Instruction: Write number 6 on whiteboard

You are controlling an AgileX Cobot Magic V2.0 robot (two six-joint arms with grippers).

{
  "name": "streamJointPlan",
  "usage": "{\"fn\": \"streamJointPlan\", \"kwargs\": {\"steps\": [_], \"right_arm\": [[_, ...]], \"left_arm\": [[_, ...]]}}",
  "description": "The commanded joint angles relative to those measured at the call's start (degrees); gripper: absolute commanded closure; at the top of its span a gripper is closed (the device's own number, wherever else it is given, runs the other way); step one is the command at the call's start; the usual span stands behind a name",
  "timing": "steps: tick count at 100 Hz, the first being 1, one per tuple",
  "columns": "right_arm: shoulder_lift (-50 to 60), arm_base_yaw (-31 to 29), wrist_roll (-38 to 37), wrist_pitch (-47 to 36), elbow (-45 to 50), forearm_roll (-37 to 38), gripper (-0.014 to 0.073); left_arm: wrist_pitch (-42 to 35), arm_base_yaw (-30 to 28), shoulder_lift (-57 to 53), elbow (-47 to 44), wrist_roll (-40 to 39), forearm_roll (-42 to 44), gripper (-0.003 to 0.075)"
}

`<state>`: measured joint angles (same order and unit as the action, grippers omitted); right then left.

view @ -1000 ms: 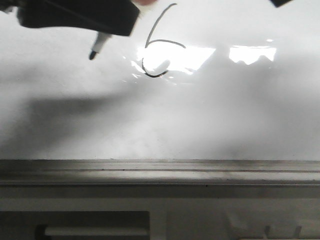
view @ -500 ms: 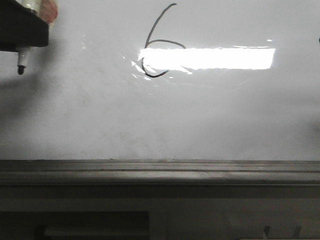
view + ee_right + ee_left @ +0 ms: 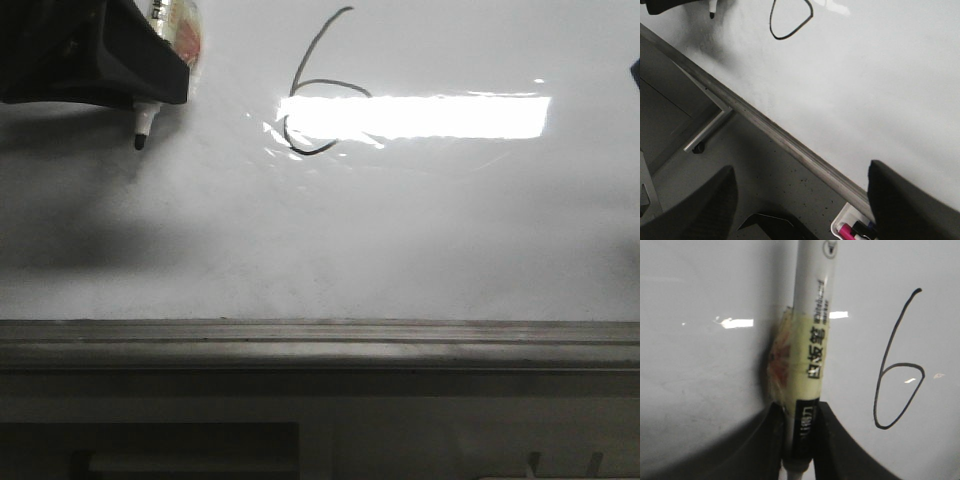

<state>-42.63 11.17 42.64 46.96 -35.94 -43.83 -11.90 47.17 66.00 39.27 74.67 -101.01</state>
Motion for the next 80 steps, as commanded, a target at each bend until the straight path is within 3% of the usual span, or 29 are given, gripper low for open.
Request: {"fn": "streamJointPlan", "kwargs": {"steps": [1, 31, 41, 61, 68, 80], "right_arm": [[0.4, -0.4, 0.0, -1.6, -1.4, -2.5, 0.0106], [0.4, -0.4, 0.0, -1.6, -1.4, -2.5, 0.0106], [0.4, -0.4, 0.0, -1.6, -1.4, -2.5, 0.0106], [0.4, -0.4, 0.0, -1.6, -1.4, -2.5, 0.0106], [0.4, -0.4, 0.0, -1.6, -1.4, -2.5, 0.0106], [0.5, -0.4, 0.0, -1.6, -1.4, -2.5, 0.0106]], "left_arm": [[-1.0, 0.2, -0.7, 2.0, -0.4, 0.5, 0.074], [-3.4, 0.2, -0.7, 2.0, -0.4, 0.6, 0.0713], [-2.6, 0.2, -0.7, 2.0, -0.4, 0.6, 0.0589], [-2.5, 0.2, -0.9, 2.0, -0.4, 2.6, 0.0168], [-2.5, 0.2, -1.5, 2.0, -0.3, 4.3, 0.0109], [-2.5, 0.2, -4.6, 2.0, 1.7, 6.5, 0.0103]]}}
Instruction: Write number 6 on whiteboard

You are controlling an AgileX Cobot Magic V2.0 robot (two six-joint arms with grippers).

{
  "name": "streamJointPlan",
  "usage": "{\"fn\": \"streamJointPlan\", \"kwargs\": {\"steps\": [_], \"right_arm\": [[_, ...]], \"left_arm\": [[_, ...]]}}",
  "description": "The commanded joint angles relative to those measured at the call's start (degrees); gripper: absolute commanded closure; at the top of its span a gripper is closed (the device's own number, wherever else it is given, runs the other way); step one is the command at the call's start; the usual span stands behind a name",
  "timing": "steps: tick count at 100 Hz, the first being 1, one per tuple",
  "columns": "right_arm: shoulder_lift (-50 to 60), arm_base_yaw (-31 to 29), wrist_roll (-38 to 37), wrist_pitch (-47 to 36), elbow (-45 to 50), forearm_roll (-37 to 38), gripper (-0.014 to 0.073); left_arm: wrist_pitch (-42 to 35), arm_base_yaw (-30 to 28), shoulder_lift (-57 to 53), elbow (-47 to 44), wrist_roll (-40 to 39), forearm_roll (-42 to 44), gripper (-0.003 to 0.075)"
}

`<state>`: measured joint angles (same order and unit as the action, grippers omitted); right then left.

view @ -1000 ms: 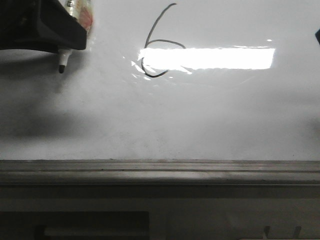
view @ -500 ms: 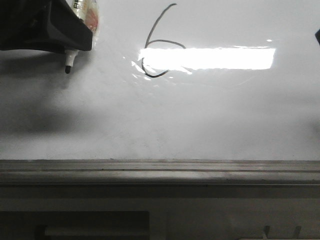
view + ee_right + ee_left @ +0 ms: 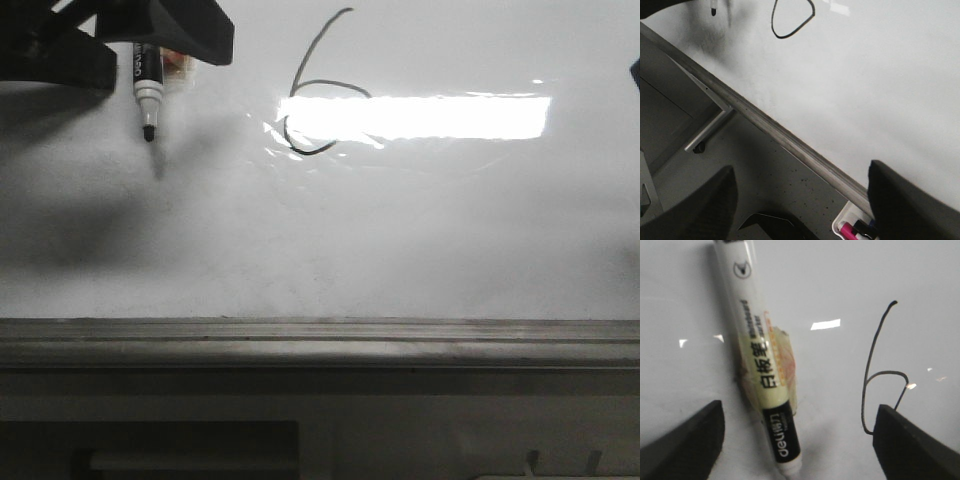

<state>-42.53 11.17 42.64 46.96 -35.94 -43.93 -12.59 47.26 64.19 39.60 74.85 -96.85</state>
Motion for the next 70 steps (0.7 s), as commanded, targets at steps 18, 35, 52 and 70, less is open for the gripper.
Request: {"fn": "streamJointPlan", "kwargs": {"steps": [18, 35, 52, 70], "right_arm": [[4.0, -0.4, 0.0, -3.7, -1.4, -3.3, 0.0106], [11.1, -0.4, 0.0, -9.7, -1.4, -5.6, 0.0203], [18.6, -0.4, 4.6, -12.5, -1.3, -5.6, 0.0578], [26.8, -0.4, 5.7, -15.4, 3.0, -5.6, 0.0659]], "left_arm": [[-1.8, 0.1, -11.5, 1.4, 8.9, 2.3, 0.0103], [-1.5, 0.1, -20.2, -1.1, 11.6, 2.3, 0.0113], [1.6, 0.1, -28.6, -6.9, 11.6, 2.3, 0.0398], [8.9, 0.1, -37.1, -14.9, 11.8, 4.2, 0.0741]]}}
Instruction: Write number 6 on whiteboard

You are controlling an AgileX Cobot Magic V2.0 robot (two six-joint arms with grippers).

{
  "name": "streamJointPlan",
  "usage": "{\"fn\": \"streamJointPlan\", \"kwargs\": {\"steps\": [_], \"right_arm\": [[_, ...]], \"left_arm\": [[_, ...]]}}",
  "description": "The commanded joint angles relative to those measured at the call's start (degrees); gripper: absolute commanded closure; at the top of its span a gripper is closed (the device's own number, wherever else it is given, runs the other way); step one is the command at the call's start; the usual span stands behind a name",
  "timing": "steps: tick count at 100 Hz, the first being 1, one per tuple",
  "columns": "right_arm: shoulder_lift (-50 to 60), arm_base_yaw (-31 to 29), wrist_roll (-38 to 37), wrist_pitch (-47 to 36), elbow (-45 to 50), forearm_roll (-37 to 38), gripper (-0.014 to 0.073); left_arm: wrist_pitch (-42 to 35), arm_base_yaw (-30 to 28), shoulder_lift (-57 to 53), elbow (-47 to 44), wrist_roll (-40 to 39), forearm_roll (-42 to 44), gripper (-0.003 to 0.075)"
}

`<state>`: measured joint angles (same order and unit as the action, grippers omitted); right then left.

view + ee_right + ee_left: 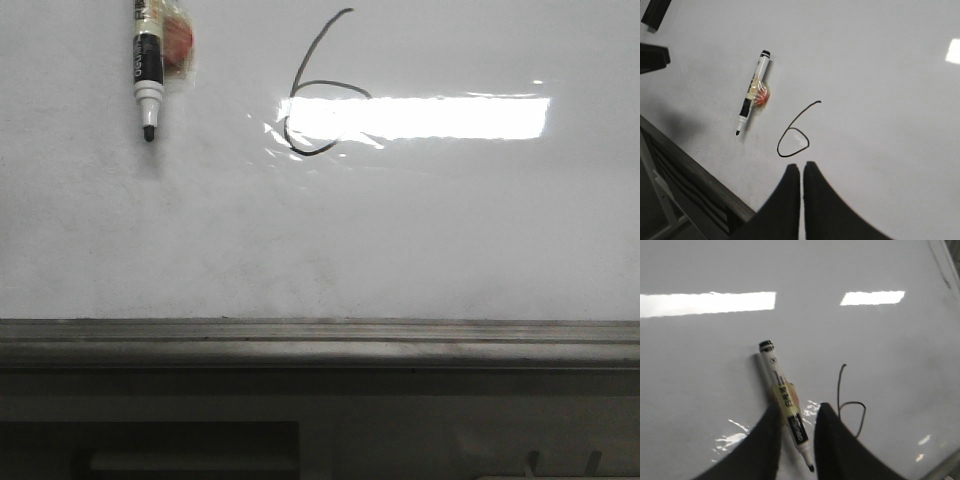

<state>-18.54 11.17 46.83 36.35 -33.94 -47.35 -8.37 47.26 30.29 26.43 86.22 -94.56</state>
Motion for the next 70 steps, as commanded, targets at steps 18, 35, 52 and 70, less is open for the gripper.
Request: {"fn": "streamJointPlan", "kwargs": {"steps": [18, 35, 52, 70], "right_arm": [[14.2, -0.4, 2.0, -8.4, 9.8, -2.1, 0.0659], [20.1, -0.4, 2.0, -9.5, 16.1, -2.1, 0.0659], [19.6, -0.4, 2.0, -10.6, 17.8, -2.3, 0.0659], [19.6, -0.4, 2.0, -10.7, 17.8, -2.3, 0.0659]], "left_arm": [[7.3, 0.1, -12.8, -9.2, 0.5, 3.6, 0.0741], [5.9, 0.1, -22.4, -13.4, 0.5, 4.1, 0.0741], [4.4, 0.1, -27.1, -14.5, 0.5, 3.4, 0.0741], [3.7, 0.1, -27.1, -14.5, 0.5, 3.0, 0.0741]]}}
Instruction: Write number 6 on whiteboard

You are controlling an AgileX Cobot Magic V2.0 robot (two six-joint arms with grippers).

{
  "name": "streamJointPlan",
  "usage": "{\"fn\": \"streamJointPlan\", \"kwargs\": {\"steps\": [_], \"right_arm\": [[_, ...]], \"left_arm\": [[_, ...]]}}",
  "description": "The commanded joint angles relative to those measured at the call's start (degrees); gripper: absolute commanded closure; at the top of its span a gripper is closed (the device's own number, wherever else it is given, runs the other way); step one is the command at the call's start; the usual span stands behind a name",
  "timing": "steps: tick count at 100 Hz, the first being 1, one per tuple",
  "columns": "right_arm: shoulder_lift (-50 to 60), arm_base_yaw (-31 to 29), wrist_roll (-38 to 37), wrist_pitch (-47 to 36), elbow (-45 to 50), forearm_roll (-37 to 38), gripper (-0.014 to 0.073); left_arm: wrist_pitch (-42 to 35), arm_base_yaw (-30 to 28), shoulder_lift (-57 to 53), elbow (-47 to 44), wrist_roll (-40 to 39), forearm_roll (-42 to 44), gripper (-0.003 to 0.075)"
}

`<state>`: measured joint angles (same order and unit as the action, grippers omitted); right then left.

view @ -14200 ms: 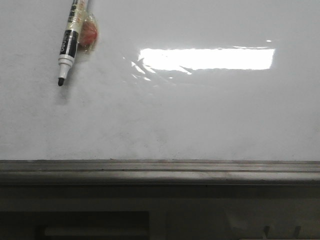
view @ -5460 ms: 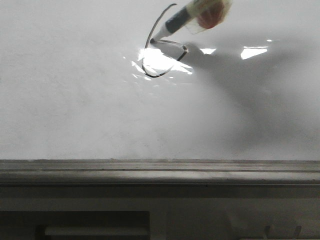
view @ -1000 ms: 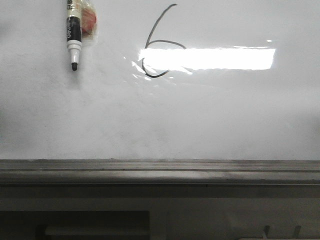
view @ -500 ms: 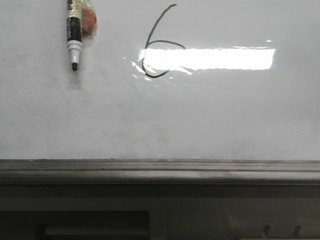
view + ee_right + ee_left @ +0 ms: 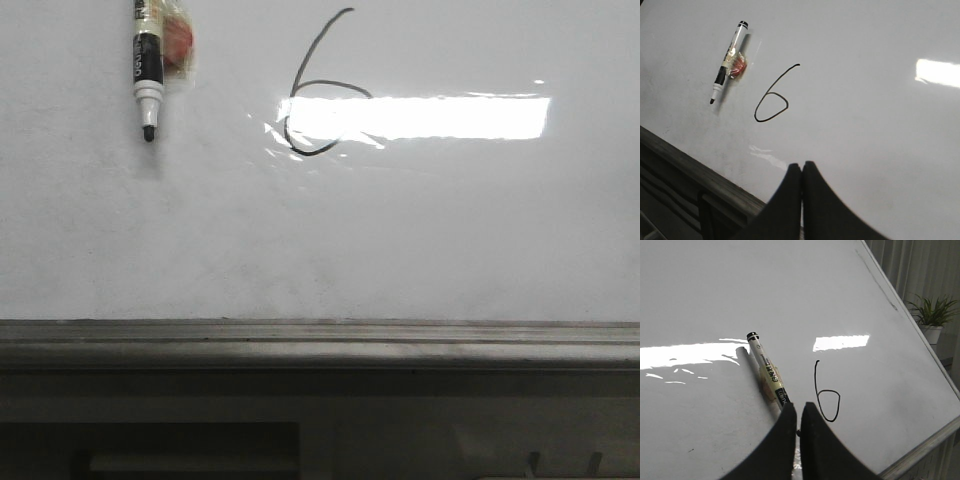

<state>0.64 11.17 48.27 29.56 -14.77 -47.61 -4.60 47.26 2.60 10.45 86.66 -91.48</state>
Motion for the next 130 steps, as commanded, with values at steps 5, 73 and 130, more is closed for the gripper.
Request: {"fn": "streamJointPlan", "kwargs": {"steps": [5, 73, 130], "right_arm": [[0.5, -0.4, 0.6, -3.9, -1.4, -2.0, 0.0659], [0.5, -0.4, 0.6, -3.9, -1.4, -2.0, 0.0659], [0.5, -0.4, 0.6, -3.9, -1.4, -2.0, 0.0659]], "left_arm": [[0.2, 0.1, 0.6, 1.5, 0.0, -0.1, 0.074], [0.3, 0.1, 0.6, 1.5, 0.0, -0.1, 0.0741], [-3.2, -16.1, 3.2, -4.0, -66.2, 72.2, 0.0741]]}}
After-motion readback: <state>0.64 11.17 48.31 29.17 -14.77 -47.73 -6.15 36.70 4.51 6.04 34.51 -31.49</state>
